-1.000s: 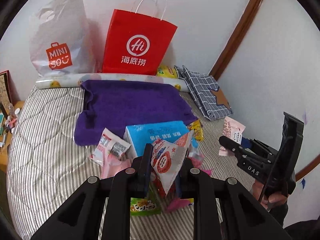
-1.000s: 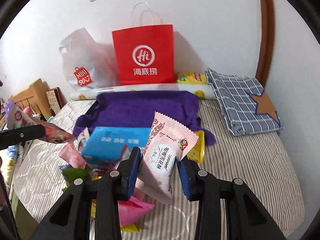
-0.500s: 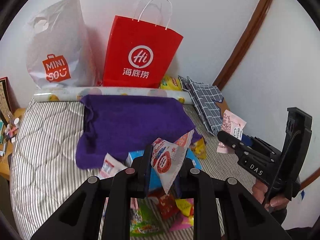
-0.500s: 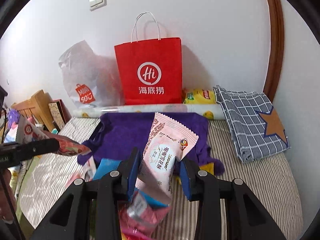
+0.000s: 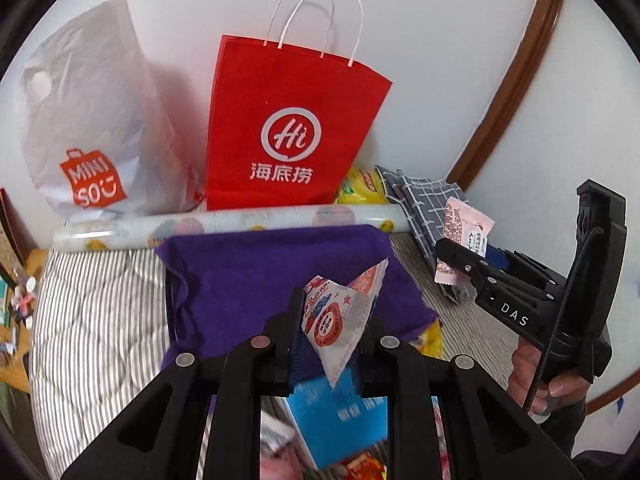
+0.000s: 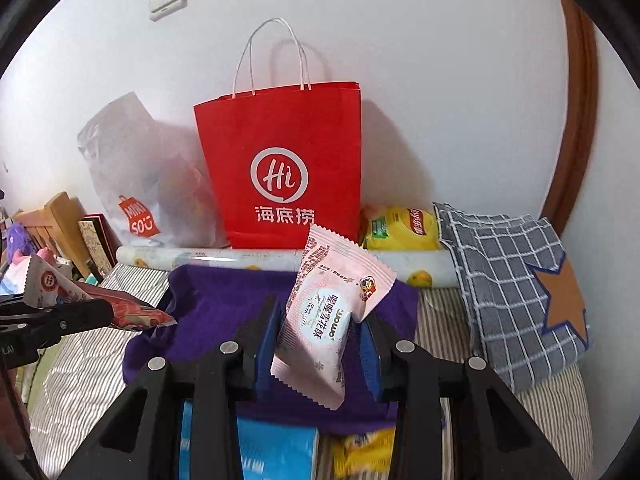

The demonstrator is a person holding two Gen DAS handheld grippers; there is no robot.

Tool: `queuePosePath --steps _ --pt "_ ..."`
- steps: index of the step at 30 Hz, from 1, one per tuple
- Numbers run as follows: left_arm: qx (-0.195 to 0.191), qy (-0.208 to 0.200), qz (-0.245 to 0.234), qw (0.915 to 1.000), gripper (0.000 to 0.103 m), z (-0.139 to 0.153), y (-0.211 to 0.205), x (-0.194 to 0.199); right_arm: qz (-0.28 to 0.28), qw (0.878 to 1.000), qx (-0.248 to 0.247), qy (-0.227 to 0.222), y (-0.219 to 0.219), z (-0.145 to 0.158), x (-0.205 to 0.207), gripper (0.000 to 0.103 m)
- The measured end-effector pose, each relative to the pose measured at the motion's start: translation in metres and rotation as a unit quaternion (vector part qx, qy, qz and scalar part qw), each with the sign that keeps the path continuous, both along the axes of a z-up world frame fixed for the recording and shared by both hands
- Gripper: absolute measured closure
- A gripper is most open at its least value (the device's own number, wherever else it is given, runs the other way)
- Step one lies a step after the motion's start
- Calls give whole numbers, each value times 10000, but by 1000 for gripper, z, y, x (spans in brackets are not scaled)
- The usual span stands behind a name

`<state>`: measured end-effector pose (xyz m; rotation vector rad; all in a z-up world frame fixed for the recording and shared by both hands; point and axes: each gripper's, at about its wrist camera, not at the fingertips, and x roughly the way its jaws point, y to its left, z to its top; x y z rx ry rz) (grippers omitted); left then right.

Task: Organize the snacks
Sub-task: 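Carry both held packets over the purple towel with both tools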

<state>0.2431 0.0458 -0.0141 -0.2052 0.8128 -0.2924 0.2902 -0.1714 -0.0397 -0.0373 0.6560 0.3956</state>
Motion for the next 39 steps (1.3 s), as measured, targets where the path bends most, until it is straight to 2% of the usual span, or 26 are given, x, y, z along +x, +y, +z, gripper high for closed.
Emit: queuePosePath --steps 9,13,18,20,24,30,33,39 --pt "46 92 30 9999 83 -13 6 48 93 9998 -154 114 5 -13 52 68" --pt "41 225 45 9997 83 -30 8 67 175 9993 -217 255 7 -26 72 68" --pt "70 514 41 9986 83 -59 12 83 496 9962 -521 490 18 -53 89 68" --pt "72 686 61 9976 83 -71 14 87 621 9937 -747 563 24 -64 92 74" --pt "290 859 105 9958 83 -83 15 93 730 9914 -820 713 29 -80 98 74" --pt "334 1156 120 9927 83 -99 18 98 795 9873 -948 995 31 -104 105 75" --pt "378 1333 137 9903 83 -108 16 102 795 9867 -905 1090 29 -109 108 75" --pt "401 1351 103 9900 83 -108 13 101 832 9871 -849 1070 31 -107 104 75"
